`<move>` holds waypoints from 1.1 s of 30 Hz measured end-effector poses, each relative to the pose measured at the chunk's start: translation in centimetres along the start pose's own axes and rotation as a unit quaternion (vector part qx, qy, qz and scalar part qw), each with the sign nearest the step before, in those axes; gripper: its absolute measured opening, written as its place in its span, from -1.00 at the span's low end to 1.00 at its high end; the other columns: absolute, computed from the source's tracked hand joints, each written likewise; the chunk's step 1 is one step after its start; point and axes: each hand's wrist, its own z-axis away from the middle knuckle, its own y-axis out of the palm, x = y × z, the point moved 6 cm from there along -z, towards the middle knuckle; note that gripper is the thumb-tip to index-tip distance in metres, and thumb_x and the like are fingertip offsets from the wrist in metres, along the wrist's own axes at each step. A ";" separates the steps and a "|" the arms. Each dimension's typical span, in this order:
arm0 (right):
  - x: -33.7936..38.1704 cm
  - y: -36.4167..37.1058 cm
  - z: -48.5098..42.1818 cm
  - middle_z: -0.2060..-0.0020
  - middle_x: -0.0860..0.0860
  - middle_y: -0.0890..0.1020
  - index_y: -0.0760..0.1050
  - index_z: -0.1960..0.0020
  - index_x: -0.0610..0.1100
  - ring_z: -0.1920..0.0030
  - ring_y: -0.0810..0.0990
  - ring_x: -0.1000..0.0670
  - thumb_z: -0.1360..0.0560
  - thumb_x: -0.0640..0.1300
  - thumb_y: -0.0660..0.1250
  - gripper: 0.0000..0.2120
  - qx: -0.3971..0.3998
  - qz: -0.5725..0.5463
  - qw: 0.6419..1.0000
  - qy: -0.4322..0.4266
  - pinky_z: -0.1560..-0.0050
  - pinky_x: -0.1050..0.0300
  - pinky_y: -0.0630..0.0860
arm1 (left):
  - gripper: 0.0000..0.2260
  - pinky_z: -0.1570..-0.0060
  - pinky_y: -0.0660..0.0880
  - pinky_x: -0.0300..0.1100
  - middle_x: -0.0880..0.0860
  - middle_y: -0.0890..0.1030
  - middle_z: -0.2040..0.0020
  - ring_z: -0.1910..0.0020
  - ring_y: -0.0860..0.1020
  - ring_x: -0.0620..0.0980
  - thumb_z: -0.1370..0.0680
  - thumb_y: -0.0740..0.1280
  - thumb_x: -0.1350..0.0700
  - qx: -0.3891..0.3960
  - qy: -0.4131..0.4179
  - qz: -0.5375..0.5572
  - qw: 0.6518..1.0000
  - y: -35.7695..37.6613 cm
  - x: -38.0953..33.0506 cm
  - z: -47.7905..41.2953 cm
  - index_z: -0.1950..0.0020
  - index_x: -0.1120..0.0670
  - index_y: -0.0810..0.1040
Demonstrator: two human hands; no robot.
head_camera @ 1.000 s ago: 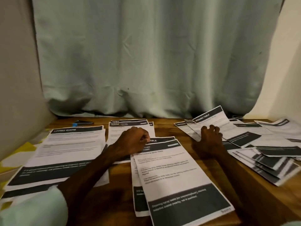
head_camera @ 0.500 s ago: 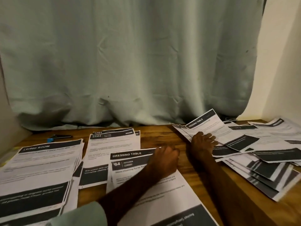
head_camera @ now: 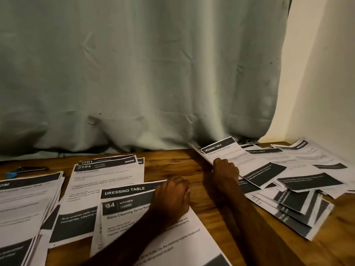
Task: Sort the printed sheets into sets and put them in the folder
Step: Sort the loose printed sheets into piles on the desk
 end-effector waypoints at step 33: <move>4.0 -2.8 3.5 -0.27 -0.14 0.54 0.42 -0.36 -0.16 -0.27 0.54 -0.16 -0.64 -0.04 0.30 -0.65 0.033 0.017 0.997 -0.064 -0.24 -0.01 0.48 | -0.86 0.04 0.58 -0.15 -0.16 0.65 0.14 0.12 0.61 -0.18 -0.64 0.29 -0.08 -0.047 -0.098 0.179 0.978 0.0 2.6 -0.8 0.04 -0.12 0.61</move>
